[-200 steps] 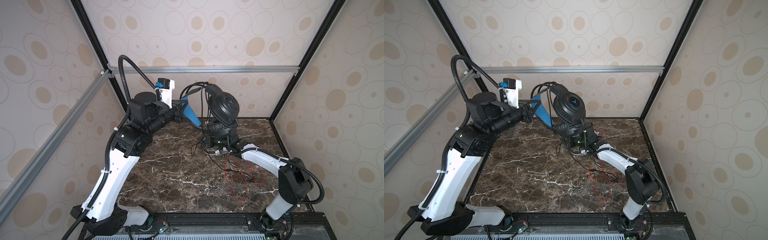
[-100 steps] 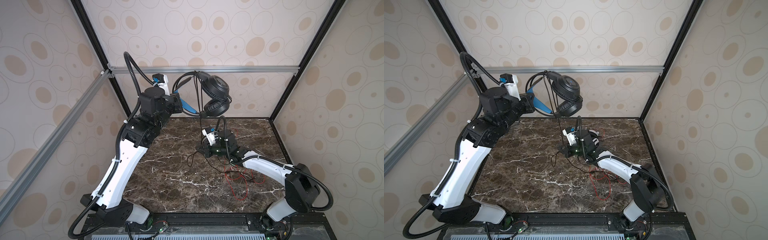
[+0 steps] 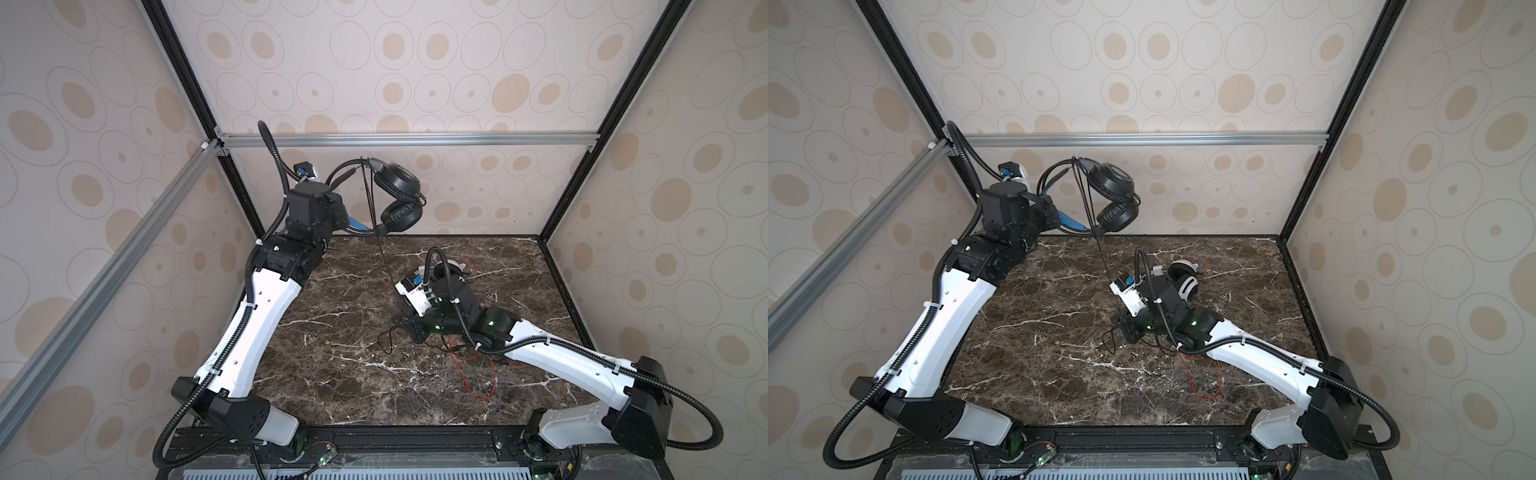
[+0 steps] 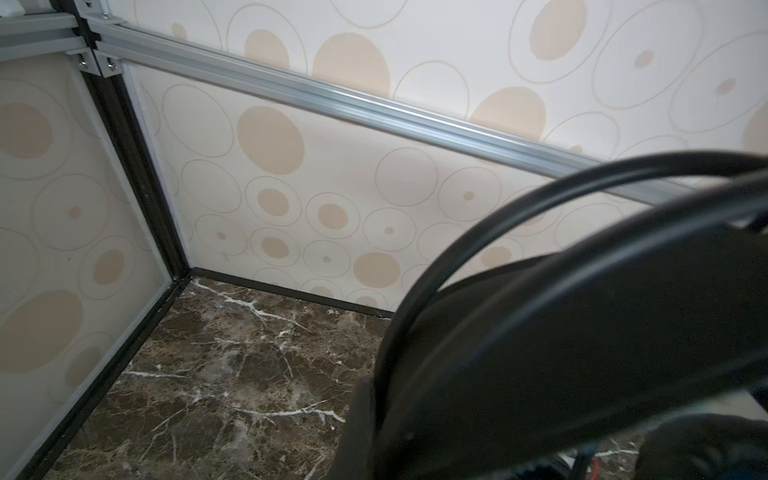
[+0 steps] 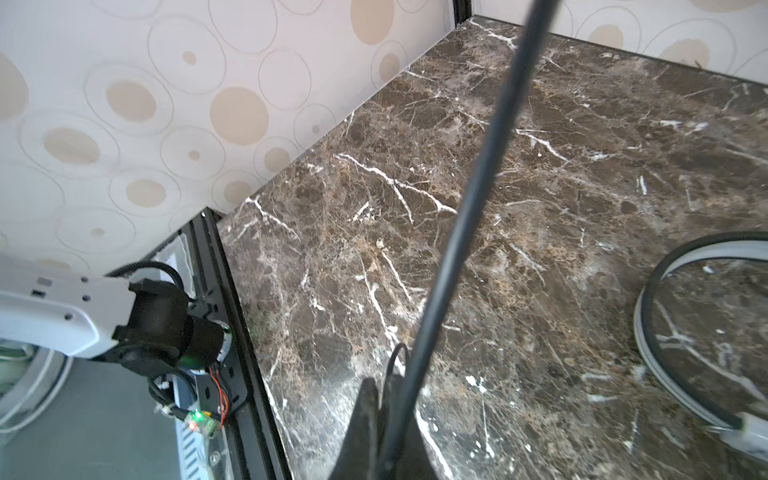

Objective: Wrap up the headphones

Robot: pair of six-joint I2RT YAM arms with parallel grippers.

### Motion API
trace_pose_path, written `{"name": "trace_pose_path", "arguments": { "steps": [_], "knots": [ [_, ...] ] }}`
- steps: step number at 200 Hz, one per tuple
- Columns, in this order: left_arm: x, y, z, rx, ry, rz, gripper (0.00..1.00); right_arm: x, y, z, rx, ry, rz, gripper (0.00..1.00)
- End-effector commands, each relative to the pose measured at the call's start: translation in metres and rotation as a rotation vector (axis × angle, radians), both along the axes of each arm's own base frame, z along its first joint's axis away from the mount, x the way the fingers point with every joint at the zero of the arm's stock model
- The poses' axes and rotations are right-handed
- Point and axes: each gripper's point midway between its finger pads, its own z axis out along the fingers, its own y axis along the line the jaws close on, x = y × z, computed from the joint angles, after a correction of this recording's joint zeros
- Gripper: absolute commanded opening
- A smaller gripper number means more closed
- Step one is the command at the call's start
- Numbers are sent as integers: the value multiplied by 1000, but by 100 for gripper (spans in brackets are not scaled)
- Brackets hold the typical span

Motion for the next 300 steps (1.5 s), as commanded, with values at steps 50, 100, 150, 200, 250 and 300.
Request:
{"name": "trace_pose_path", "arguments": {
  "steps": [50,100,150,200,250,300],
  "knots": [
    [-18,39,-41,231,-9,123,0,-7,0,53,-181,-190,101,0],
    [-40,4,-104,429,153,-148,0,6,3,81,-290,-275,141,0],
    [-67,23,-144,581,317,-120,0,38,-7,87,-493,-363,84,0],
    [-73,36,-160,658,382,-69,0,61,-18,95,-575,-430,-22,0],
    [-73,31,-166,685,403,-119,0,70,-31,115,-553,-527,-118,0],
    [-86,26,-167,816,446,-152,0,88,-41,116,-672,-605,-175,0]
  ]
}}
